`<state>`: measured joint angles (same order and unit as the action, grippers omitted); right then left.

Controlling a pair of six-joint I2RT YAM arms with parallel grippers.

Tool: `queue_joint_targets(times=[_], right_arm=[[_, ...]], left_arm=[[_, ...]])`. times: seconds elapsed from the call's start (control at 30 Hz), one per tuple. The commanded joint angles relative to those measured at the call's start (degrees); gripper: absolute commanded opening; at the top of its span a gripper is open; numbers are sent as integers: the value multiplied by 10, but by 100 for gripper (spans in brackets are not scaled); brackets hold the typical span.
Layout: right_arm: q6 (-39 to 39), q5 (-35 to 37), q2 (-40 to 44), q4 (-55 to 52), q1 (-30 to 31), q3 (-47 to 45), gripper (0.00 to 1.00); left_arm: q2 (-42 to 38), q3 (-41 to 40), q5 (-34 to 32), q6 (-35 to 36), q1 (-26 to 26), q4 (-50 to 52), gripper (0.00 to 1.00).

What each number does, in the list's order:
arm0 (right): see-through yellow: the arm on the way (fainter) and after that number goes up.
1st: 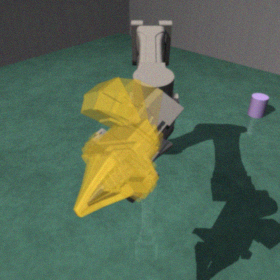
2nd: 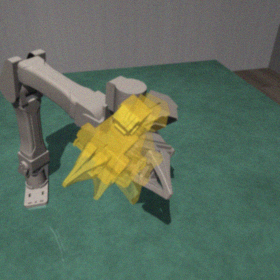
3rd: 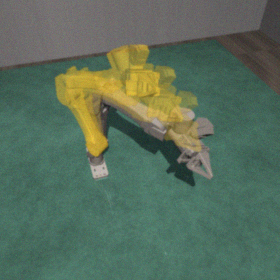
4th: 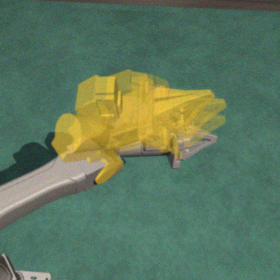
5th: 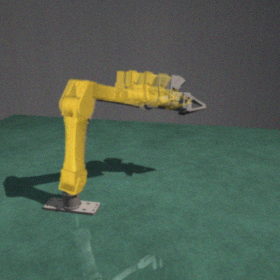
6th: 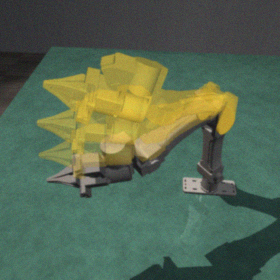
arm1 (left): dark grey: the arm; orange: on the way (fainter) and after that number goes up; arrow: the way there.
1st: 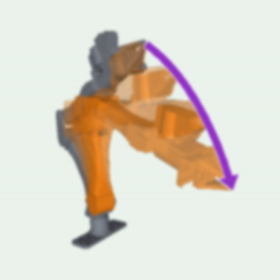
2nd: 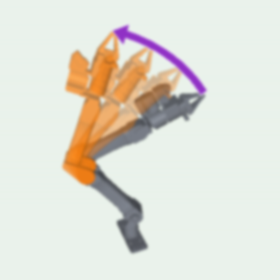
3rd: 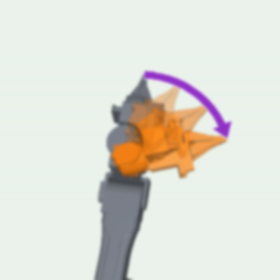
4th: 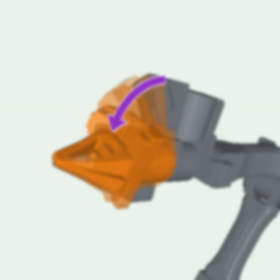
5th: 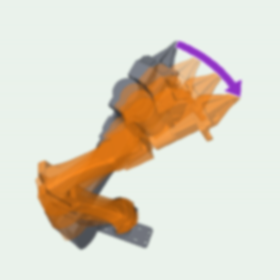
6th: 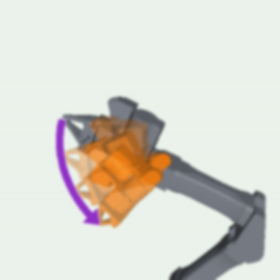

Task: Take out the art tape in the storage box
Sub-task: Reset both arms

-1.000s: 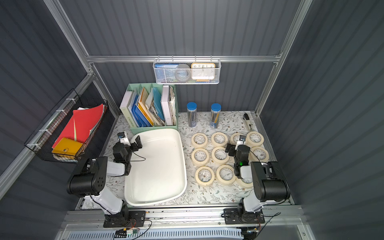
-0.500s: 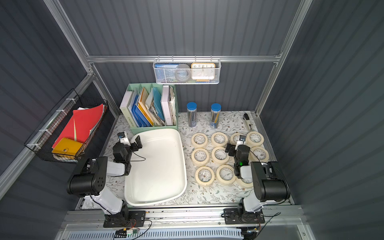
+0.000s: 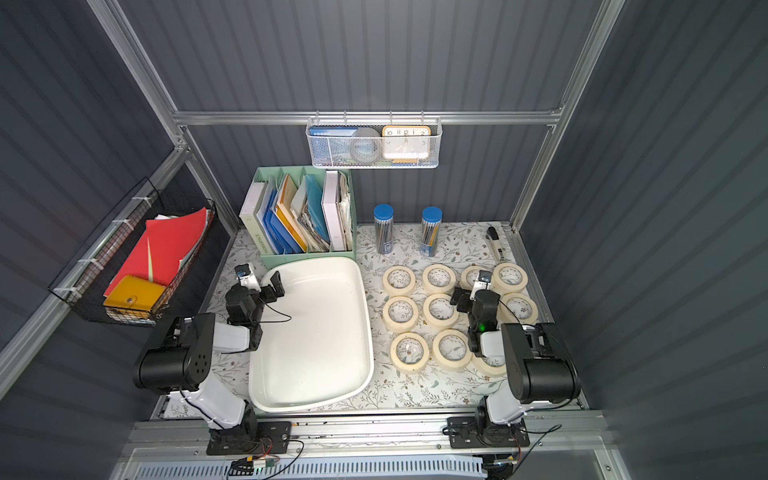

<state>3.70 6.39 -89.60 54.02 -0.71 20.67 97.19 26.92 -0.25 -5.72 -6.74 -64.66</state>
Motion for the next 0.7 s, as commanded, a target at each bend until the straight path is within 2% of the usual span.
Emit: queue_joint_targets(times=[0.0,0.23,0.37,0.43,0.5,0.6,0.67], right_arm=[[-5,-3,-1,8,-1,9,99],[-6,-3,-1,8,-1,10,99],[-25,-55,1,1,-1,10,99],[-22,-47,-1,5,-1,10,99],[0,-3,0,8,-3,9,99],[-20,-50,-2,1,-2,14,99],[-11,-34,6,11,-2,2,99]], left_arm=[[4,7,-4,-6,-1,18,100],[4,7,-4,-6,-1,18,100],[5,7,-5,-6,-1,18,100],[4,7,-5,-6,-1,18,100],[4,7,-5,-6,-1,18,100],[4,7,-4,-7,-1,18,100],[5,7,-5,-6,-1,18,100]])
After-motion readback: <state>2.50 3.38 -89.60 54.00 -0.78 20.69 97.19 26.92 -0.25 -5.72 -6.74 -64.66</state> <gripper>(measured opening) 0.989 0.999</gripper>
